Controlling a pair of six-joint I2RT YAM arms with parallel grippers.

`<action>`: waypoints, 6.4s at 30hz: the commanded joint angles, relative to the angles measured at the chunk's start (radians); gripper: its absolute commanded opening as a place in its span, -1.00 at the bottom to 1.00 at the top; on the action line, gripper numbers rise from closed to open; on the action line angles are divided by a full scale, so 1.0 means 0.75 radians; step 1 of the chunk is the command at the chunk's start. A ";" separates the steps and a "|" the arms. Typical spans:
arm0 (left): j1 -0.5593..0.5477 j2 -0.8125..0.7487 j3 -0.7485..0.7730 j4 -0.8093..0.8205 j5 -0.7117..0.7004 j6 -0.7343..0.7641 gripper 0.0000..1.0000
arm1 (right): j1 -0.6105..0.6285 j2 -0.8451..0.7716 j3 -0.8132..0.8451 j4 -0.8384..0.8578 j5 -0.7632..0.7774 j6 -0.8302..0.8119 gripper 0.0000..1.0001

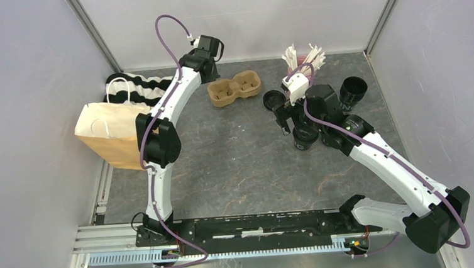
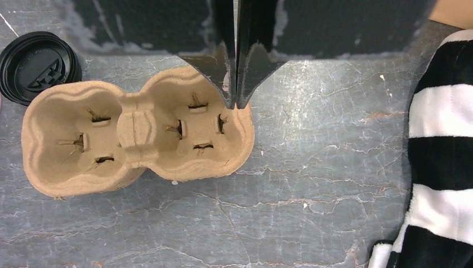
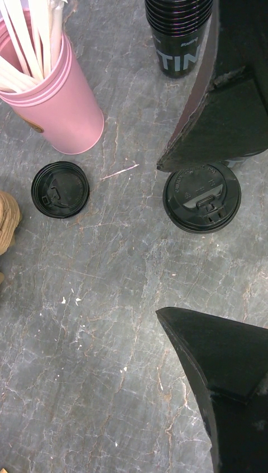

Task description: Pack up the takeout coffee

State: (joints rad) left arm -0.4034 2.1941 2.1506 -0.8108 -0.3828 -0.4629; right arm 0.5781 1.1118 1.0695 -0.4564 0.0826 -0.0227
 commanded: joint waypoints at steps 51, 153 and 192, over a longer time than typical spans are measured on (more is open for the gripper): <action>-0.053 0.317 0.141 0.327 0.277 0.120 0.25 | -0.004 -0.045 -0.005 0.030 -0.018 0.014 0.96; -0.041 0.059 -0.160 0.184 0.327 0.163 0.36 | -0.004 -0.047 -0.025 0.052 -0.025 0.010 0.96; 0.007 -0.004 -0.267 0.279 0.473 0.042 0.15 | -0.004 -0.063 -0.039 0.057 -0.049 0.016 0.96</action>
State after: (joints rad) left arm -0.4076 2.2578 1.9751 -0.6518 -0.0566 -0.3885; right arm 0.5777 1.0863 1.0485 -0.4557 0.0555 -0.0162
